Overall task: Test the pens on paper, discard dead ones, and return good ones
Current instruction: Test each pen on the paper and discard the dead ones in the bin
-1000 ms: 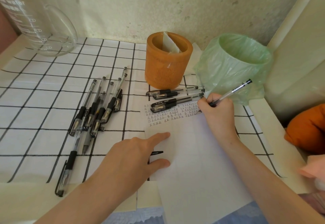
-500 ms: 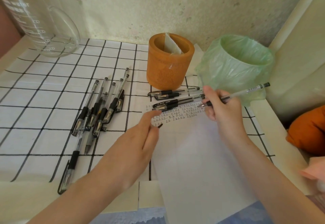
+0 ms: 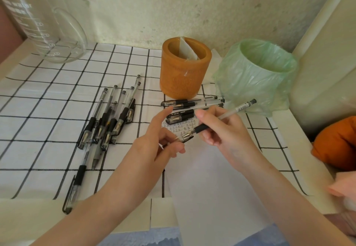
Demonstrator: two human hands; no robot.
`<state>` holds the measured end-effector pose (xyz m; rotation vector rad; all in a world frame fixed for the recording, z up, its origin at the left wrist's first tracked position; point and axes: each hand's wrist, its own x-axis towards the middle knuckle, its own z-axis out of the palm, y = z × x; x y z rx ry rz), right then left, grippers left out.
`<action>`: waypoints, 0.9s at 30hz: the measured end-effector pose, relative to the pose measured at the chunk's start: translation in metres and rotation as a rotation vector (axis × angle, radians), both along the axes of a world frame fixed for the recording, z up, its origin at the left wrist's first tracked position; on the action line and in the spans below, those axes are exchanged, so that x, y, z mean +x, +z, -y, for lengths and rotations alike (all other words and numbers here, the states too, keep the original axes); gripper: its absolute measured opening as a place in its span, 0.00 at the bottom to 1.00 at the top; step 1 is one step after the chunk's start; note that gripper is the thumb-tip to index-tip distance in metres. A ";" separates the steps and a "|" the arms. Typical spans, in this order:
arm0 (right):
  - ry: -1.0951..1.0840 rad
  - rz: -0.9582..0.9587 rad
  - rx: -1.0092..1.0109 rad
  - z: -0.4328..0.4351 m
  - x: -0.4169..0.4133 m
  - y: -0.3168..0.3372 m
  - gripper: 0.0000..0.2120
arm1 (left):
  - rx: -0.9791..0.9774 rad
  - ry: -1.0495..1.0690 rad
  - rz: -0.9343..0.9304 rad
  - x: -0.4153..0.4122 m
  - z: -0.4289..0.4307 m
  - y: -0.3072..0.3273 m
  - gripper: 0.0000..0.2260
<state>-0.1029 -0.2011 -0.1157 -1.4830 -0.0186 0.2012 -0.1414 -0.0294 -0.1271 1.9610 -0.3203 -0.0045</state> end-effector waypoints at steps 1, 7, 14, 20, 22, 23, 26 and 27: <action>0.012 0.004 -0.017 -0.001 0.000 -0.001 0.13 | 0.009 0.002 -0.002 0.000 0.000 0.000 0.28; 0.150 -0.007 -0.028 -0.005 -0.003 -0.003 0.06 | 0.065 0.044 -0.056 0.001 -0.003 0.001 0.08; 0.147 0.006 -0.007 -0.005 -0.006 -0.007 0.11 | 0.184 0.086 -0.049 0.001 -0.004 -0.001 0.14; 0.136 0.012 -0.018 -0.010 -0.009 -0.007 0.11 | 0.278 0.123 -0.042 0.000 -0.004 0.000 0.14; 0.110 -0.035 0.023 -0.013 -0.010 -0.009 0.11 | 0.289 0.120 -0.046 0.000 -0.005 0.003 0.14; 0.093 -0.051 0.032 -0.015 -0.009 -0.011 0.12 | 0.289 0.112 -0.051 0.000 -0.006 0.004 0.15; 0.082 -0.065 0.008 -0.020 -0.005 -0.014 0.17 | 0.324 0.090 -0.025 0.000 -0.009 0.009 0.22; 0.092 -0.083 0.012 -0.019 -0.003 -0.014 0.19 | 0.350 0.088 -0.002 0.001 -0.010 0.009 0.24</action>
